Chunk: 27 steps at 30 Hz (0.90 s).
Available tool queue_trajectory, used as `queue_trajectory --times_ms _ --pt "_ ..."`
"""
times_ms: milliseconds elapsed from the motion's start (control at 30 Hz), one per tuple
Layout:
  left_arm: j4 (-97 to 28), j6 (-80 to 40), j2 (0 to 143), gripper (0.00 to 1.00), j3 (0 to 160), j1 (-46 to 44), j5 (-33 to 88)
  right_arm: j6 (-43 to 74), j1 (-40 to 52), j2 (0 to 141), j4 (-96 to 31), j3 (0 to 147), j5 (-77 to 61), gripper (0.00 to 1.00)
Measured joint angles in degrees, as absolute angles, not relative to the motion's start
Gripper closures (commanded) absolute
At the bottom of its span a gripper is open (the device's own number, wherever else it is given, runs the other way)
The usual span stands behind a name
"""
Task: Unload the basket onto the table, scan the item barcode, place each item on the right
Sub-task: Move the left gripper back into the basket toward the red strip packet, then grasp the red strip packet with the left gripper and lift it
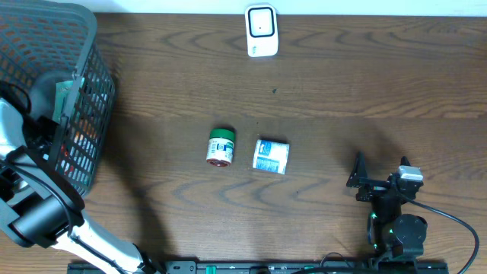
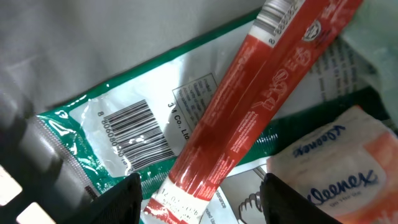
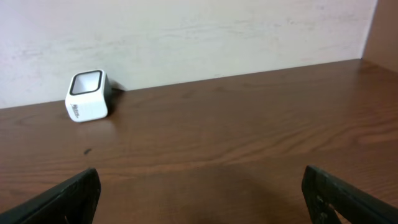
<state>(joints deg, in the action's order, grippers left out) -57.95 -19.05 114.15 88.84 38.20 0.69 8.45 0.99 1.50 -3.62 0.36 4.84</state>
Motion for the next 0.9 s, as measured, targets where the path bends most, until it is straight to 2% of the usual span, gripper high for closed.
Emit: queue_trajectory --times_ms 433,500,633,800,867,900 --pt "-53.1 -19.0 114.1 0.40 84.4 38.2 -0.9 8.4 1.0 1.5 -3.6 0.4 4.9 0.01" --pt "-52.0 -19.1 114.1 0.49 83.2 38.2 -0.8 8.4 1.0 1.5 -3.6 0.4 4.8 0.01" --pt "-51.0 -18.9 114.1 0.72 82.8 38.2 -0.4 8.4 1.0 1.5 -3.6 0.4 4.8 0.01" --pt "-51.4 -18.6 114.0 0.73 83.1 38.2 0.1 8.4 1.0 1.5 -3.6 0.4 4.8 0.01" --pt "-51.9 -18.6 113.4 0.80 83.8 38.2 0.3 8.4 1.0 1.5 -3.6 0.4 4.8 0.01" --pt "-52.1 -18.5 112.9 0.87 84.2 38.2 0.4 8.4 1.0 1.5 -3.6 0.4 4.8 0.01"
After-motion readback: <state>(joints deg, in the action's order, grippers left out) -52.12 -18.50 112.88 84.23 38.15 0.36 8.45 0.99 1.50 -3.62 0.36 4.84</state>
